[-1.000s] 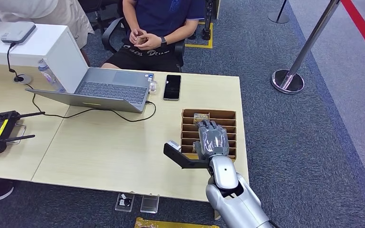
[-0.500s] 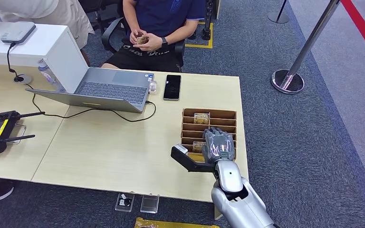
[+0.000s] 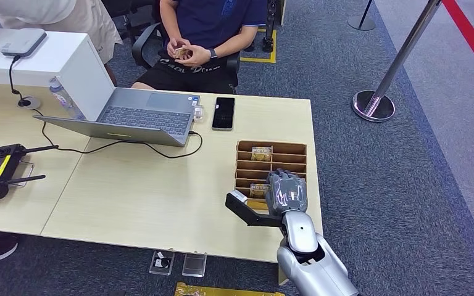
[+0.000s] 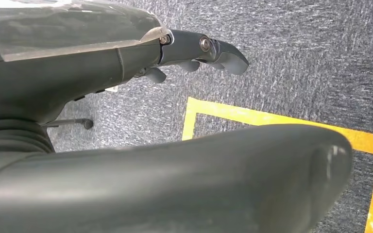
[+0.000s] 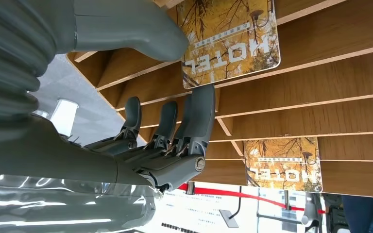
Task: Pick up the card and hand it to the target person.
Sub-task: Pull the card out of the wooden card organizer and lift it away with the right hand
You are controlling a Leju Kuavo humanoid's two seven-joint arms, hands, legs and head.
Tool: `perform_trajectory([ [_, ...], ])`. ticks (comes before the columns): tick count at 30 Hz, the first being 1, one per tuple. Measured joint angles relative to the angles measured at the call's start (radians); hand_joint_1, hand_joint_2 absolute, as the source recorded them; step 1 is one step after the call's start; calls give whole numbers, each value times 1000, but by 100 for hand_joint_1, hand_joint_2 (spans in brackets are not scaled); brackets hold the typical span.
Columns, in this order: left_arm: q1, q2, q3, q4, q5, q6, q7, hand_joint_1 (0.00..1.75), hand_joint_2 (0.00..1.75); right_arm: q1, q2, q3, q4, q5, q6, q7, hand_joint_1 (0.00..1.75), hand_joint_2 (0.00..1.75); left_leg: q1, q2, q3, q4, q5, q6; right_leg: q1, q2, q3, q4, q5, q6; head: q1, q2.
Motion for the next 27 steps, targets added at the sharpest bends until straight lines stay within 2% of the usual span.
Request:
perform_trajectory([
  [27, 0, 0, 0, 0, 0, 0, 2, 0, 0, 44, -2, 13, -77, -18, 33, -30, 98, 175, 0, 0, 0, 0, 0, 0, 0, 0, 0, 0, 0, 0, 1, 0],
])
